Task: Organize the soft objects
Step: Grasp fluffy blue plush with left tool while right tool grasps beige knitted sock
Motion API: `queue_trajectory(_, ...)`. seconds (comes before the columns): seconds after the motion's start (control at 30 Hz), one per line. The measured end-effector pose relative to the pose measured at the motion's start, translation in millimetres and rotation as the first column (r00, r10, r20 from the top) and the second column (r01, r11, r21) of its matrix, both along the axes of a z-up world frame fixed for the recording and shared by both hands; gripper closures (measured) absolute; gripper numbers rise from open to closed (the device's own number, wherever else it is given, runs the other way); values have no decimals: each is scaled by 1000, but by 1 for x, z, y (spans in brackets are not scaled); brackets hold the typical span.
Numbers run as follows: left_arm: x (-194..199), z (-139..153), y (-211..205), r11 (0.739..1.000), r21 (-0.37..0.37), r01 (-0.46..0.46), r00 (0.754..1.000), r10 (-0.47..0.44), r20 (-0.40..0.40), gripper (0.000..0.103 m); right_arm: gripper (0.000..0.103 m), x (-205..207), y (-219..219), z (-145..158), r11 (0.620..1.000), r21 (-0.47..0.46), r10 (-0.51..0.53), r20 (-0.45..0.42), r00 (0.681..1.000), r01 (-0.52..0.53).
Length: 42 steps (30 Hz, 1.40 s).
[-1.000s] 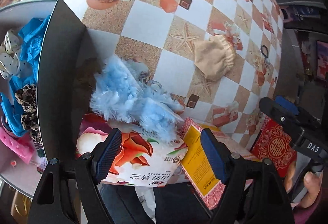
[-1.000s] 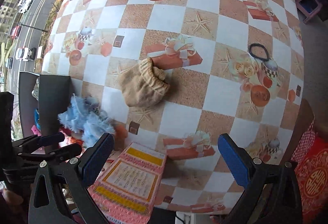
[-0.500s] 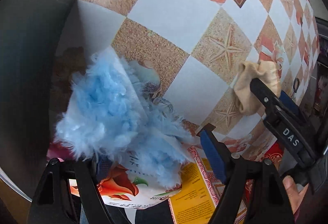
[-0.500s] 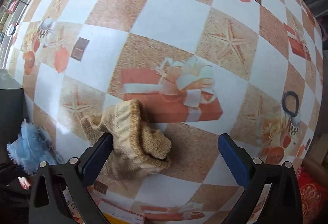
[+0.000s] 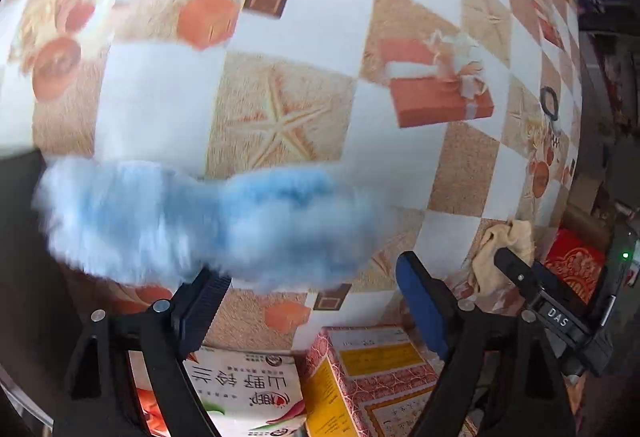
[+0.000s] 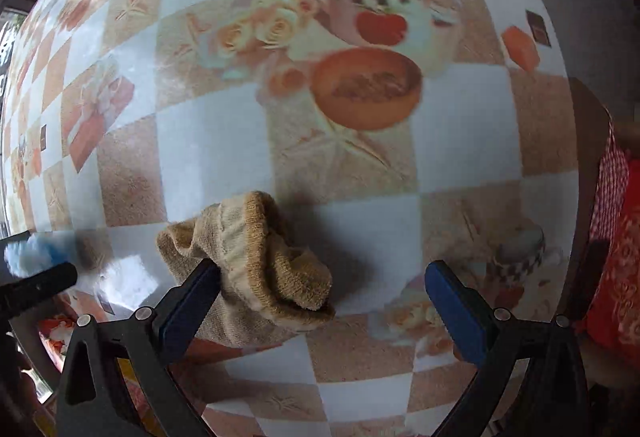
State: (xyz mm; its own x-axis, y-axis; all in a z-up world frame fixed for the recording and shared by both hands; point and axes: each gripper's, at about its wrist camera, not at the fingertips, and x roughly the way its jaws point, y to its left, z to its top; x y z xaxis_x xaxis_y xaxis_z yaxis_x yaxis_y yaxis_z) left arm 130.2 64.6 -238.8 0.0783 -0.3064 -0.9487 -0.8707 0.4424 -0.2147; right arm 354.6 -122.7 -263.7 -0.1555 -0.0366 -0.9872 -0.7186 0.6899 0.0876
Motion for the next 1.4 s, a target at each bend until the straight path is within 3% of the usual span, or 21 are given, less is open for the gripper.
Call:
queue_trajectory(0.17,-8,15,-1,999,50,12,1000,-13,18,17,1,2,-26,26,992,100,-73,-9,997,74)
queue_trajectory(0.4,-21,39,12,967,228,109,994,-102,-45,17,1,-19,-12,29,992,120,35,32,999,-38)
queue_trajectory(0.6,-24,32,33,977,212,32,999,-26,-29,16,1,-36,3,7,993,73,92,54,994,-96)
queue_trajectory(0.7,-13,25,43,974,222,39,998,-29,-48,16,1,-40,4,-1,994,53,88,53,995,-90)
queue_trajectory(0.8,-15,41,50,968,252,10,999,-2,-34,16,1,-31,15,-5,993,40,108,76,991,-111)
queue_trajectory(0.93,-26,50,63,965,248,-82,996,86,-7,16,0,-51,25,-14,992,32,119,86,989,-122)
queue_trajectory(1.2,-22,7,91,977,169,-130,988,142,-56,16,0,-47,24,-7,992,51,112,109,988,-118)
queue_trajectory(1.4,-3,-1,97,981,155,-115,984,133,-116,14,0,-50,14,-3,990,50,129,110,986,-135)
